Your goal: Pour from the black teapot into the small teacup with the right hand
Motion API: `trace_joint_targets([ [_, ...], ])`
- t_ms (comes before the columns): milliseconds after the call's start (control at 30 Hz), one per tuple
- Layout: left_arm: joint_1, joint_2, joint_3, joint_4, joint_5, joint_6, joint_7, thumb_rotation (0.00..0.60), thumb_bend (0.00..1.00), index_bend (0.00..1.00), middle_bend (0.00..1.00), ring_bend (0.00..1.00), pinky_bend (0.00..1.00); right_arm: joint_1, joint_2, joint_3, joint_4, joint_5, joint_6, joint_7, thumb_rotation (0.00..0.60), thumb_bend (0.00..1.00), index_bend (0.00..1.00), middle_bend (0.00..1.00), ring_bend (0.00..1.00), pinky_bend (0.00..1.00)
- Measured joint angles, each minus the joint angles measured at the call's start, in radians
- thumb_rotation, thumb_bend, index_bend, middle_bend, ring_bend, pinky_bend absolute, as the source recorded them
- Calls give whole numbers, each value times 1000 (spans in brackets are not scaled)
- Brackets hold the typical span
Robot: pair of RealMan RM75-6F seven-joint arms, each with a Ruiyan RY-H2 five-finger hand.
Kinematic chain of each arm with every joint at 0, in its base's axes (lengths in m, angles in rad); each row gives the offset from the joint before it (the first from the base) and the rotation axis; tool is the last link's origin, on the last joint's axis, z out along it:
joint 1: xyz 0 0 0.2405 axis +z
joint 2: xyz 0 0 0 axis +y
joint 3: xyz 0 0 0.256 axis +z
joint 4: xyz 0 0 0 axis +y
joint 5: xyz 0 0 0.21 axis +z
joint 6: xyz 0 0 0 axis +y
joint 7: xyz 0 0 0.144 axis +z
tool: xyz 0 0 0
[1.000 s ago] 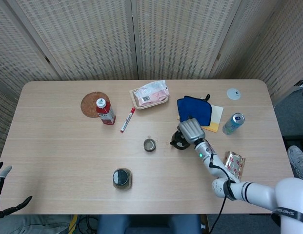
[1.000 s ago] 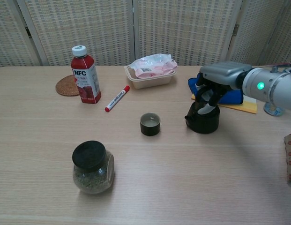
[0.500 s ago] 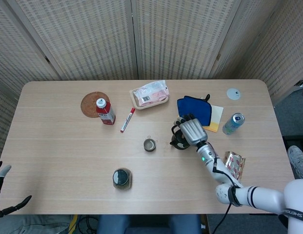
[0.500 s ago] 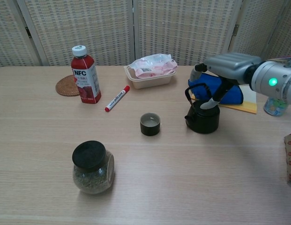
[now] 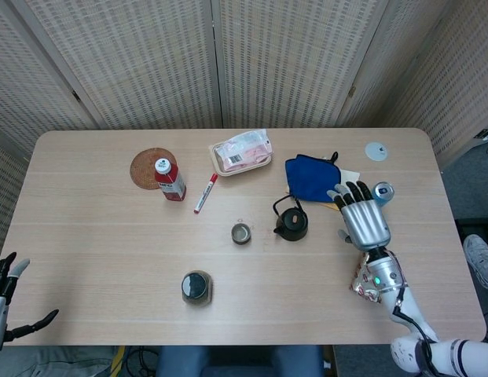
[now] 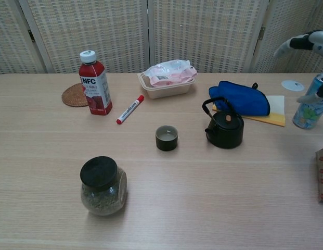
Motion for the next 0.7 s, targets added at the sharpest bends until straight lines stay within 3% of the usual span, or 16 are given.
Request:
trace_joint_targets([
  [267, -45, -13, -10, -11, -5, -56, 21, 286, 0, 109, 0, 0, 0, -181, 93, -77, -38, -139, 170, 146, 600, 0, 128, 177, 92, 135],
  [700, -91, -42, -20, -17, -15, -100, 47, 290, 0, 108, 0, 0, 0, -382, 144, -142, -15, -275, 284, 343, 600, 0, 110, 170, 85, 134],
])
